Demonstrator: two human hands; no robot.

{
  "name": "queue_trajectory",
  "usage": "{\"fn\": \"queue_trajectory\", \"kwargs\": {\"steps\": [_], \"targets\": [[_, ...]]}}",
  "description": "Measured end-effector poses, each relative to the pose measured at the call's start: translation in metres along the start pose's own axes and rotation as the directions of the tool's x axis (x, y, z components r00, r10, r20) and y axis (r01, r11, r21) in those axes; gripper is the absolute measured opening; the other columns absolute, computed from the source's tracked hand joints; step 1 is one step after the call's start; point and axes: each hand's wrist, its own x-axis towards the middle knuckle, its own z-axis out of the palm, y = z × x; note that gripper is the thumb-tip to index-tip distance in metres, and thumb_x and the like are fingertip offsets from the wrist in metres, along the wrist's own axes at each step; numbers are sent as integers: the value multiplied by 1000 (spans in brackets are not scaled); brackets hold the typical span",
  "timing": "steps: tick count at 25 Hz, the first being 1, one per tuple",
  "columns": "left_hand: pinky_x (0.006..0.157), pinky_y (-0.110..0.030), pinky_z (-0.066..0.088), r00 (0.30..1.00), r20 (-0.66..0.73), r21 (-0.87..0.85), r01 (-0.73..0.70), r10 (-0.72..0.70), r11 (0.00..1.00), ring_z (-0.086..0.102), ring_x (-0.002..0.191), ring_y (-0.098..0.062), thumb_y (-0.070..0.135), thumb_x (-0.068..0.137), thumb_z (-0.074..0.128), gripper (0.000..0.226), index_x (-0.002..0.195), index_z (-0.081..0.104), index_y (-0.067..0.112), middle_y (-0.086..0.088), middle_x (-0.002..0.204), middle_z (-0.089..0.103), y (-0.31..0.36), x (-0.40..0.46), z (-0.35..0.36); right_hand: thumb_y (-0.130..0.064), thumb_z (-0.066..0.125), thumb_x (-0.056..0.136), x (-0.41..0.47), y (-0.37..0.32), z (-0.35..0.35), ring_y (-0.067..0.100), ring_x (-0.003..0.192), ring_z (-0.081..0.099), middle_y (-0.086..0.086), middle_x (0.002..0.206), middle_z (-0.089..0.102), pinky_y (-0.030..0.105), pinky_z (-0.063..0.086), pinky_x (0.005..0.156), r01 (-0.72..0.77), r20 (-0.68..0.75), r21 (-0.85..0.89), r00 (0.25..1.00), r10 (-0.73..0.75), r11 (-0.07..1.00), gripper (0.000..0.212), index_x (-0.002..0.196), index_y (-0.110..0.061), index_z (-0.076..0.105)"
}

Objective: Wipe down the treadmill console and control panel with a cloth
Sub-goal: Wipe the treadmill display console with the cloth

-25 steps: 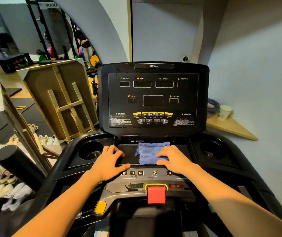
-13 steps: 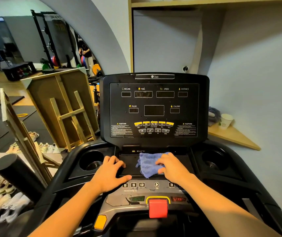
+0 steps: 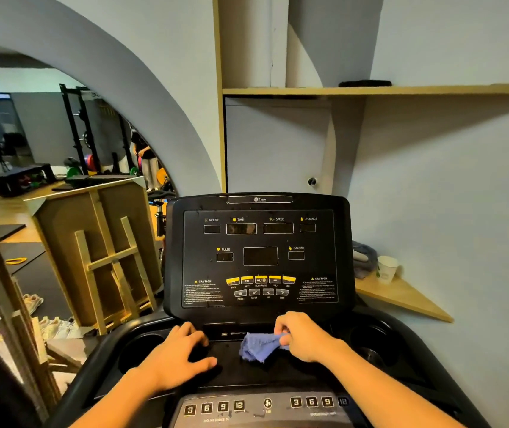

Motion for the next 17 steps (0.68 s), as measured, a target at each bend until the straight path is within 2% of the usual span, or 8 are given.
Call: {"fn": "queue_trajectory", "kwargs": {"steps": [3, 5, 9, 11, 13, 15, 16, 17], "targets": [[94, -24, 39, 999, -40, 7, -15, 15, 1000, 43, 107, -9, 90, 66, 36, 62, 107, 44, 45, 8, 112, 44, -1, 17, -25, -7, 65, 93, 5, -1, -52, 16, 82, 60, -5, 85, 62, 24, 46, 70, -28, -19, 51, 999, 29, 998, 31, 77, -33, 59], [95, -25, 39, 996, -84, 16, -17, 18, 1000, 44, 107, -10, 79, 74, 41, 49, 108, 46, 44, 7, 111, 44, -2, 27, -43, -6, 66, 92, 4, 0, -91, 14, 77, 59, 1, 84, 68, 23, 46, 68, -41, -77, 52, 996, 45, 998, 27, 81, -31, 62], [99, -29, 41, 973, -232, -10, 18, -20, 1000, 47, 110, -12, 48, 86, 62, 33, 116, 57, 34, 6, 112, 47, -8, 47, -83, -1, 66, 91, 3, 10, -175, 16, 73, 57, 5, 82, 67, 29, 47, 69, -19, -323, 166, 944, 73, 986, 24, 84, -25, 67], [98, -30, 42, 950, -308, -46, 39, -51, 998, 52, 109, -17, 37, 85, 68, 32, 115, 62, 27, 3, 109, 50, -14, 54, -100, -1, 66, 92, 8, 18, -213, 21, 81, 59, 7, 87, 67, 28, 43, 74, -8, -508, 197, 854, 109, 980, 16, 95, -15, 71], [97, -34, 43, 927, -364, -81, 64, -89, 995, 55, 106, -21, 28, 84, 71, 30, 113, 63, 23, -1, 107, 52, -18, 59, -117, -2, 68, 91, 17, 25, -245, 23, 86, 60, 9, 92, 66, 26, 41, 79, 22, -708, 182, 696, 116, 983, 13, 101, -9, 72], [96, -39, 44, 895, -428, -119, 82, -125, 990, 55, 104, -25, 22, 84, 71, 30, 113, 63, 21, -2, 105, 50, -20, 66, -131, -3, 68, 92, 26, 30, -259, 23, 88, 58, 9, 99, 61, 26, 41, 81, 95, -817, 99, 576, 27, 991, 9, 101, -6, 69], [96, -40, 44, 874, -467, -133, 83, -137, 988, 55, 105, -27, 20, 84, 70, 32, 115, 62, 20, -3, 105, 49, -21, 71, -137, -3, 67, 93, 31, 33, -258, 22, 90, 57, 8, 103, 57, 27, 42, 84, 124, -826, 39, 563, -38, 992, 9, 101, -4, 68], [97, -41, 45, 852, -500, -151, 89, -153, 985, 54, 107, -28, 20, 85, 69, 34, 118, 61, 19, -4, 107, 49, -22, 75, -143, -1, 66, 94, 37, 38, -251, 21, 93, 55, 7, 108, 52, 27, 42, 87, 146, -806, -4, 585, -90, 989, 9, 102, -3, 66]]}}
